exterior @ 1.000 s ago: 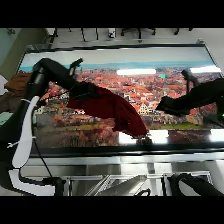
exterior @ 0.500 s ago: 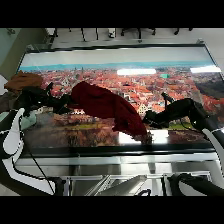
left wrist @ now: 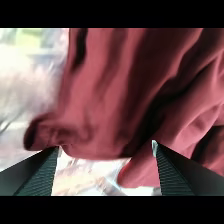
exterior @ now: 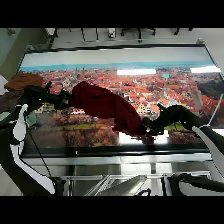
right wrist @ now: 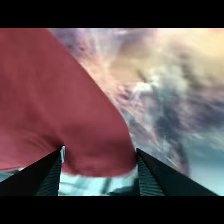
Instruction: Fold the shirts.
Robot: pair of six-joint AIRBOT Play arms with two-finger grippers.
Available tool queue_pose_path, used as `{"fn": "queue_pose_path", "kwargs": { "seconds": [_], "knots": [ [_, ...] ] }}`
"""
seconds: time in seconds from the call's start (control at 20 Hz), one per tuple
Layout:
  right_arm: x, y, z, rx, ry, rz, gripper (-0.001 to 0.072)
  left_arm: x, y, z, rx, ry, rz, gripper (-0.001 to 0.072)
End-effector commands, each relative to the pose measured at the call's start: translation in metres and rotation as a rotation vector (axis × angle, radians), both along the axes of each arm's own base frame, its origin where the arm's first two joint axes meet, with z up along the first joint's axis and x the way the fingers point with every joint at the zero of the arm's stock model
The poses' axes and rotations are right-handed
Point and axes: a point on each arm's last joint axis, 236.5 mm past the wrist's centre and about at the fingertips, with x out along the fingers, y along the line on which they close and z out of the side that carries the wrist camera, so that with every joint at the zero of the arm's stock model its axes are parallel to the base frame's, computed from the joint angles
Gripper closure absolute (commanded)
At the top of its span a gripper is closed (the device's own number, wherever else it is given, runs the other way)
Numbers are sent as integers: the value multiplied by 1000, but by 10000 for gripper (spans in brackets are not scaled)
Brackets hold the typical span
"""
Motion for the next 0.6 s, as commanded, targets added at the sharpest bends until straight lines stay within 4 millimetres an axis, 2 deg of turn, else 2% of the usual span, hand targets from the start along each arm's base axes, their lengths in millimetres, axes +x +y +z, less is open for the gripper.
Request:
{"fn": "queue_pose_path", "kwargs": {
  "seconds": [0.0,0.05,0.1,0.15,0.2,0.3,0.35,0.4,0.5,0.55],
  "knots": [
    [13,20,-10,26,-45,-32,206,13,-5,-16,24,-1,-12,90],
    [19,22,-7,38,-65,-38,207,20,-8,-15,31,-20,-14,162],
    [26,23,-4,42,-88,-42,246,27,-9,-14,37,-38,-16,252],
    [33,24,-1,44,-116,-35,453,33,-11,-12,39,-53,-20,440],
    [40,25,2,46,-147,-30,603,35,-15,-10,38,-59,-37,668],
    [50,24,5,40,-185,-35,626,38,-22,-4,35,-72,-58,693],
    [54,24,8,41,-209,-15,687,41,-24,3,36,-89,-65,693],
    [59,24,13,42,-230,-5,688,44,-27,12,42,-112,-73,693],
    [74,26,30,49,-291,7,688,55,-26,44,52,-184,-75,693],
    [83,26,47,58,-339,20,688,60,-26,69,60,-236,-77,694]
  ]
}}
